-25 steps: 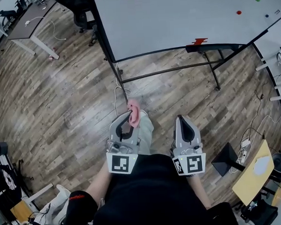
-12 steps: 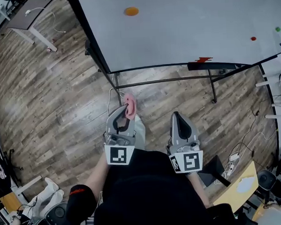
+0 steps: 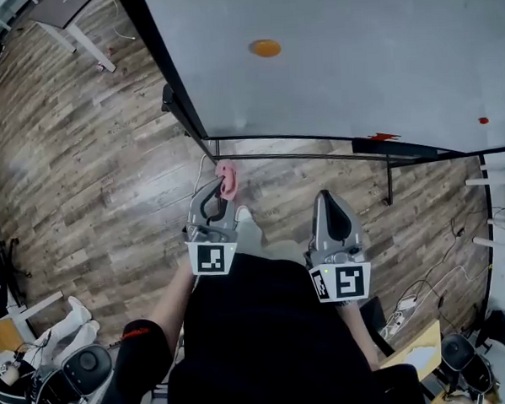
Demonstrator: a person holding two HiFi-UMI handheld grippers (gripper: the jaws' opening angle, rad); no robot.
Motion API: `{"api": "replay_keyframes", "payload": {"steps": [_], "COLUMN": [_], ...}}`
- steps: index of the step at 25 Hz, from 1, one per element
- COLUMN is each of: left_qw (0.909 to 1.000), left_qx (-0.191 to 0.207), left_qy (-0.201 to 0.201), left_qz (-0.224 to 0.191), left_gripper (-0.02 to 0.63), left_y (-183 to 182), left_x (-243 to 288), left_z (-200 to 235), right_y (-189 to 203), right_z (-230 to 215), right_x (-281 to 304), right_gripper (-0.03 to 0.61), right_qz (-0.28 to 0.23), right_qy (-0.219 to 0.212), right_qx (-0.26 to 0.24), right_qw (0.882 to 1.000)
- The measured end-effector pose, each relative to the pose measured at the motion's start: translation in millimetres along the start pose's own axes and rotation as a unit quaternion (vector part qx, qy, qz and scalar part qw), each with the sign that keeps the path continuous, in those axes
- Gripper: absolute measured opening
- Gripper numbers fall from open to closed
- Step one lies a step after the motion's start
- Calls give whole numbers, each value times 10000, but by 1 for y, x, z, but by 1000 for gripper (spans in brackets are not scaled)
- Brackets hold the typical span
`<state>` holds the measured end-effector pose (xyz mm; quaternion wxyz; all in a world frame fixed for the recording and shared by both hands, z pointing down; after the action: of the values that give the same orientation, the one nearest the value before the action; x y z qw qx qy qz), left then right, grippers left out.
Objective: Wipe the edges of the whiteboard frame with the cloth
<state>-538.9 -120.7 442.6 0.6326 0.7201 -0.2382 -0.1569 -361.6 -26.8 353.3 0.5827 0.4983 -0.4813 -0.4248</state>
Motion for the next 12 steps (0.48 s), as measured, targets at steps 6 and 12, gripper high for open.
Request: {"api": "replay_keyframes", "payload": {"steps": [6,12], "left_qw": [9964,9938], "left_qx": [-474,-298], "left_qy": [-392,-606], "left_qz": [584,878], "left_gripper": [46,46], "left_y": [40,68], "left_x": [8,21], "left_z": [19,35], "right_y": [0,3], "right_z": [5,5], "right_x": [26,50], "right_gripper": [2,2], "right_qz": [17,89], "right_qy": [-249,-467], "right_qx": [-107,-100], "right_qw": [9996,9988]}}
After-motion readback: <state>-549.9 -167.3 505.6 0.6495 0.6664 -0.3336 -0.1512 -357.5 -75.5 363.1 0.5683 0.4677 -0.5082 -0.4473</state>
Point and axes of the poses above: the fingertips, and each gripper's own axes: x forward along the fingers, z to its left, y out of its underside, the point moved 4 cm from there along -x, backward along the fingers, and after that the axes turned 11 degrees about y, right-handed, at the moved point
